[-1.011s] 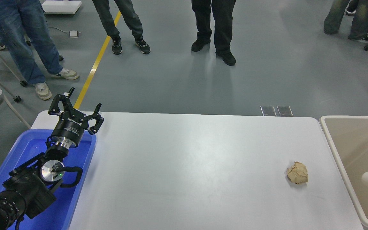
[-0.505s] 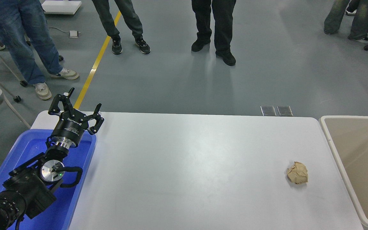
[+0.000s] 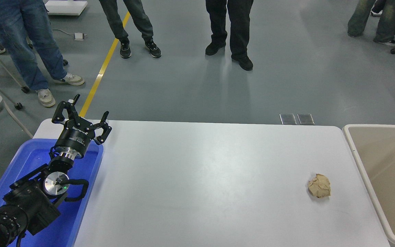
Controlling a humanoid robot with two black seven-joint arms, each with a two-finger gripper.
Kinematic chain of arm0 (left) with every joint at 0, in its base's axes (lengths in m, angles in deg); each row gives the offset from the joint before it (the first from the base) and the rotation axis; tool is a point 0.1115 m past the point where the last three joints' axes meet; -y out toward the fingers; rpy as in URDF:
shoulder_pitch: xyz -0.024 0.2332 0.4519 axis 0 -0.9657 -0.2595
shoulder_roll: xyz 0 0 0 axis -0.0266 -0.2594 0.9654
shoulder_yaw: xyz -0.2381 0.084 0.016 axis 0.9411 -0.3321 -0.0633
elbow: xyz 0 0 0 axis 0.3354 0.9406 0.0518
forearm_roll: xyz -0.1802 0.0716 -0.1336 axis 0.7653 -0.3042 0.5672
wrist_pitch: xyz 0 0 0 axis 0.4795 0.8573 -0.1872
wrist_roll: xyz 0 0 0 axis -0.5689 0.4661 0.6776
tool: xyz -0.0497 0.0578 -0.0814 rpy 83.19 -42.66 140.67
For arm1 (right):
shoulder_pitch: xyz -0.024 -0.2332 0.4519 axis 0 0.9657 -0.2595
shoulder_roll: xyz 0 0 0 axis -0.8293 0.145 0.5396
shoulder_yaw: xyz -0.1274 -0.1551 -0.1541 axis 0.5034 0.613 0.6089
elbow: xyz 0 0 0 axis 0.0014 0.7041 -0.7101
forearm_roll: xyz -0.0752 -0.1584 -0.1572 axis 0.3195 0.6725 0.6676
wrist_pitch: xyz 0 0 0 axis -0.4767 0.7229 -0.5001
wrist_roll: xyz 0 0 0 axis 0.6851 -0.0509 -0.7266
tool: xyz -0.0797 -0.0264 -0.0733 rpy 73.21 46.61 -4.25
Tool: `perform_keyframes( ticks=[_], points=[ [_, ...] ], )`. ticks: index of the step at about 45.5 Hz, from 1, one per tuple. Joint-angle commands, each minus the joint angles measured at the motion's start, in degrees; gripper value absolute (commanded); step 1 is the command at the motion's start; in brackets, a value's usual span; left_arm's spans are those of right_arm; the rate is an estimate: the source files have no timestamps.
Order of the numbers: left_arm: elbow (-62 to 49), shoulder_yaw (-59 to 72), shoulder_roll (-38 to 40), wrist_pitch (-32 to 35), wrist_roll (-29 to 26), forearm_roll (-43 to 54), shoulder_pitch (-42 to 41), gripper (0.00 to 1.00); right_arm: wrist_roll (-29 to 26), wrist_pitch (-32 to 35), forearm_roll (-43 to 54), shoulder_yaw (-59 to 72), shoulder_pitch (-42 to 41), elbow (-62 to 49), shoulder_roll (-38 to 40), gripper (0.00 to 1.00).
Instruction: Dispose of the paper cup in the dustbin
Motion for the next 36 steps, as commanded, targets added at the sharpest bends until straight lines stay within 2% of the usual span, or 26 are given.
perform_keyframes(
  ticks=[1,9,14,26,36],
  points=[
    [0.0,-0.01,0.0,-0.05,0.0,0.02,0.0,1.0,0.61,8.9,0.1,1.69,-5.38,-0.06,1.0,0.99],
    [0.0,-0.01,0.0,-0.05,0.0,0.02,0.0,1.0,0.7,12.5,0.1,1.78,-6.79,0.55,0.91,0.99],
    [0.0,-0.01,0.0,-0.05,0.0,0.02,0.0,1.0,2.1,12.6,0.1,1.78,-6.26,6.87,3.71,0.98],
    [0.09,-0.01,0.0,0.03,0.0,0.02,0.0,1.0,7.2,9.79,0.28,1.51,-4.07,28.4,13.12,0.98],
    [0.0,-0.01,0.0,0.03,-0.09,0.02,0.0,1.0,11.94,3.9,5.02,-0.16,-3.98,39.13,12.69,0.98]
  ],
)
